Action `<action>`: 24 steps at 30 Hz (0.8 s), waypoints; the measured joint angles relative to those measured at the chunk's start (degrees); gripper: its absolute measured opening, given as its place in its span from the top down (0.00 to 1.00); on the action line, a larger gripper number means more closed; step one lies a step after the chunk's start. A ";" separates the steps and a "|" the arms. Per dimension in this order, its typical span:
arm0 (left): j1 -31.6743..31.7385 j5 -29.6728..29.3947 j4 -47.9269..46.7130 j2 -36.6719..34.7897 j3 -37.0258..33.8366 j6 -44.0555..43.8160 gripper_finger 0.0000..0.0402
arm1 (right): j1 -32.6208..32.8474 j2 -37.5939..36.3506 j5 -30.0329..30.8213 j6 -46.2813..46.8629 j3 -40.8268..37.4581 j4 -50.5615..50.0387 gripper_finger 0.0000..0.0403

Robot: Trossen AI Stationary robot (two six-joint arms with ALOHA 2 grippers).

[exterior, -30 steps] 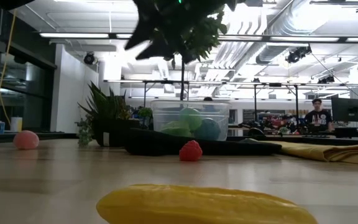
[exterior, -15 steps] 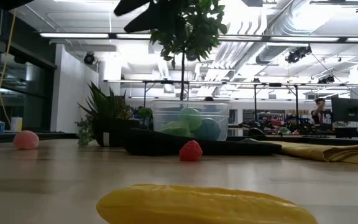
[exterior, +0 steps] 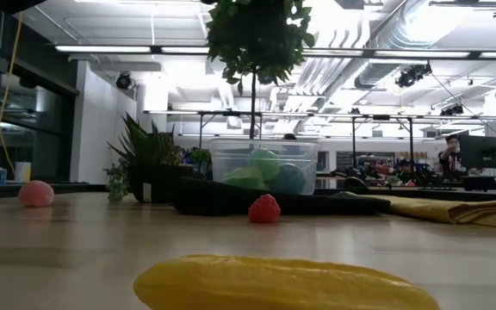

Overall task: Pick and placing Produce into tupperware
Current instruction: Put the raspberry into the transparent bin

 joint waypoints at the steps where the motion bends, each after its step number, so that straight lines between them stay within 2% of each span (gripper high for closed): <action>1: 0.00 0.00 0.01 -0.01 0.00 0.08 0.99 | 0.24 0.00 0.10 0.20 0.00 -0.81 0.63; 8: 0.00 -0.02 0.01 0.00 0.00 0.10 0.99 | 1.80 0.02 4.73 -0.50 0.00 -7.41 0.63; 13: 0.00 -0.36 -0.04 0.00 0.00 0.10 0.99 | 2.28 0.81 7.84 -2.70 0.00 -8.64 0.63; 19: 0.00 -0.52 -0.36 -0.02 0.00 0.10 0.99 | 2.28 4.40 8.47 -5.67 0.00 -9.48 0.63; 24: 0.00 -0.61 -0.56 -0.01 0.00 0.10 0.99 | 2.32 5.77 13.64 -7.00 -0.07 -10.32 0.63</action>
